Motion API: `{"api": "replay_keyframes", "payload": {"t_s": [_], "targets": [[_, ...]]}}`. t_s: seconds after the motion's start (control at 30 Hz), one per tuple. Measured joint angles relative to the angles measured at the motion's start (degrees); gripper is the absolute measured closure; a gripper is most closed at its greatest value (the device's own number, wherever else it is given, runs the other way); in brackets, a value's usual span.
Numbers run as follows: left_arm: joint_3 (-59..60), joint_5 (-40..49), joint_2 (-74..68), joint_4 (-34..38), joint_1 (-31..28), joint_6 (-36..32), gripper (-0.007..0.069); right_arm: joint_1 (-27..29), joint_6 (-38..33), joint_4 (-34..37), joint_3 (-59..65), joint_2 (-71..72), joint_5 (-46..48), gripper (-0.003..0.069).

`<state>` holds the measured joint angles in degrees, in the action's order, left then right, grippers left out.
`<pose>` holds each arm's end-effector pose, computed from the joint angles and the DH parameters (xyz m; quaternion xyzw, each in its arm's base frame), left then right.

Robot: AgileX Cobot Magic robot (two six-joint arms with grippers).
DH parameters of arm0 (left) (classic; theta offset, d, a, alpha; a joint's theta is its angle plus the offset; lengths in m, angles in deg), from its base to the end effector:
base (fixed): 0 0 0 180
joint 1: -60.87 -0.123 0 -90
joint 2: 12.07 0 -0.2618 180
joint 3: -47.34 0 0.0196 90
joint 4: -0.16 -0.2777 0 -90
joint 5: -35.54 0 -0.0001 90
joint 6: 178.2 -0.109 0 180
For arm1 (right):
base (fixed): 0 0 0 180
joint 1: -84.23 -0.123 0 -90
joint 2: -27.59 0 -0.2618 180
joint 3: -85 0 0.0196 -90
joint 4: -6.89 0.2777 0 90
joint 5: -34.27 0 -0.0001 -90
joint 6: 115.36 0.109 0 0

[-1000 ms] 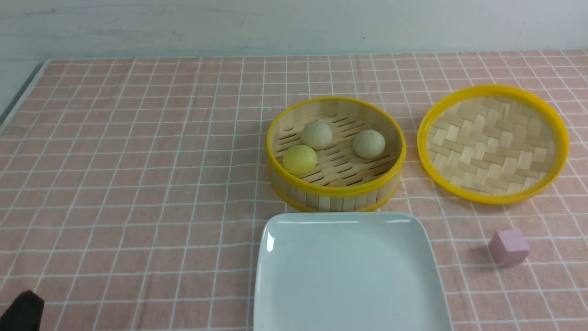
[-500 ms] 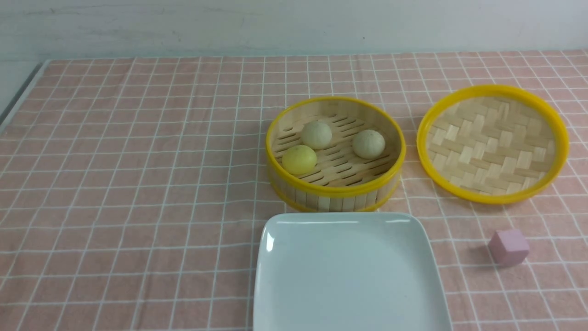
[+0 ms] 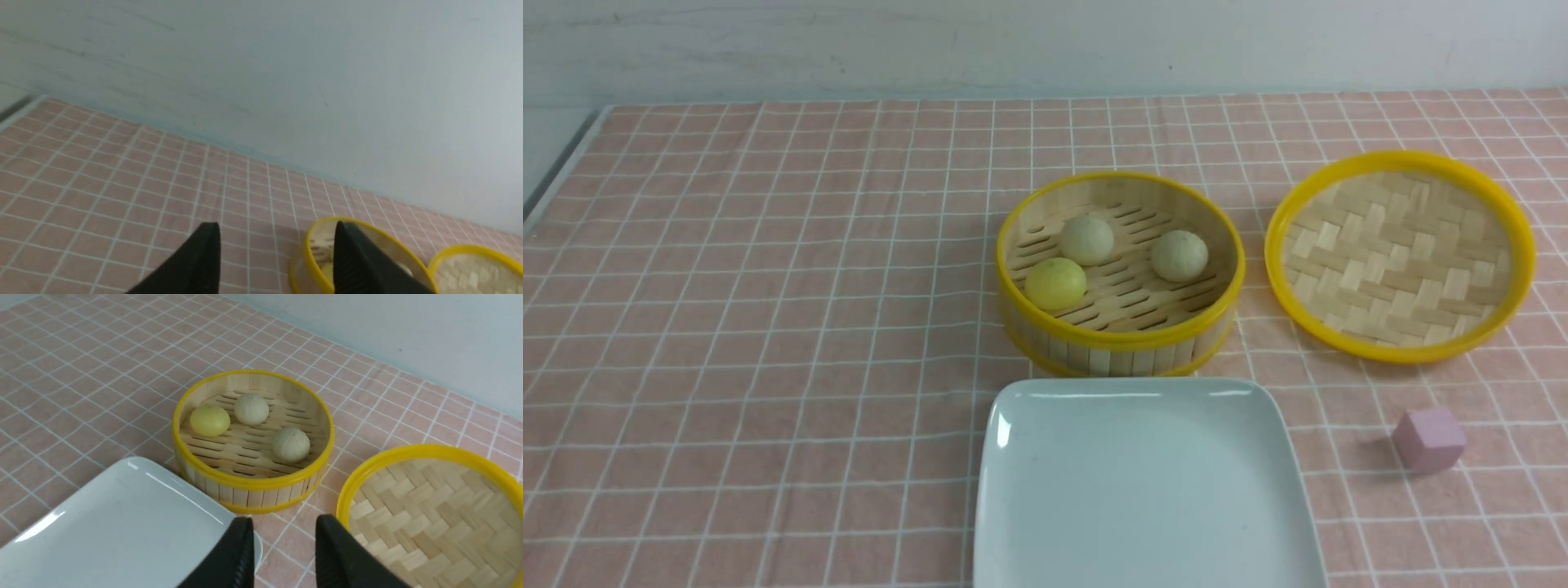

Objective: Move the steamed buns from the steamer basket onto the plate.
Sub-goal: Use the right arm to grab the steamed stuffed bun that is closest to it

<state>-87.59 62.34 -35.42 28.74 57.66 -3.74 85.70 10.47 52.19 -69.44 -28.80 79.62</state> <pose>0.1181 -0.0170 0.3427 -0.0731 0.7174 -0.1802 0.6690 0.2121 0.0497 0.3560 -0.2587 0.7947 0.1322 0.5329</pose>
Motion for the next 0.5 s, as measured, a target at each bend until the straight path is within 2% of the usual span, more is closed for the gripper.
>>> {"api": "replay_keyframes", "payload": {"t_s": [0.03,0.07,0.1,0.13,0.2,0.3,0.5], "targets": [[0.0,0.15,0.0,0.66,0.0,-0.8,0.0232,0.0,-0.48,0.29,-0.09,0.0,-0.08,0.0419],[0.0,1.55,-1.76,6.82,0.0,-8.11,0.0238,0.0,-4.48,2.39,-1.66,-5.99,-0.48,0.0419],[0.0,1.67,-1.76,7.5,0.0,-8.9,0.0239,0.0,-4.86,2.56,-1.91,-5.99,-0.54,0.0419],[0.0,2.33,-3.21,12.89,0.0,-15.11,0.0242,0.0,-7.48,3.7,-4.86,-11.47,-0.47,0.0419],[0.0,3.16,-5.07,18.79,0.0,-22.17,0.0246,0.0,-9.08,4.19,-8.76,-17.03,-0.06,0.0419],[0.0,4.62,-7.95,25.1,0.0,-30.49,0.0246,0.0,-9.47,4.62,-15.62,-26.36,1.45,0.0419],[0.0,7.63,-15.31,33.2,0.0,-43.3,0.0248,-0.45,-9.66,4.99,-30.71,-42.58,7.47,0.0419]]}}
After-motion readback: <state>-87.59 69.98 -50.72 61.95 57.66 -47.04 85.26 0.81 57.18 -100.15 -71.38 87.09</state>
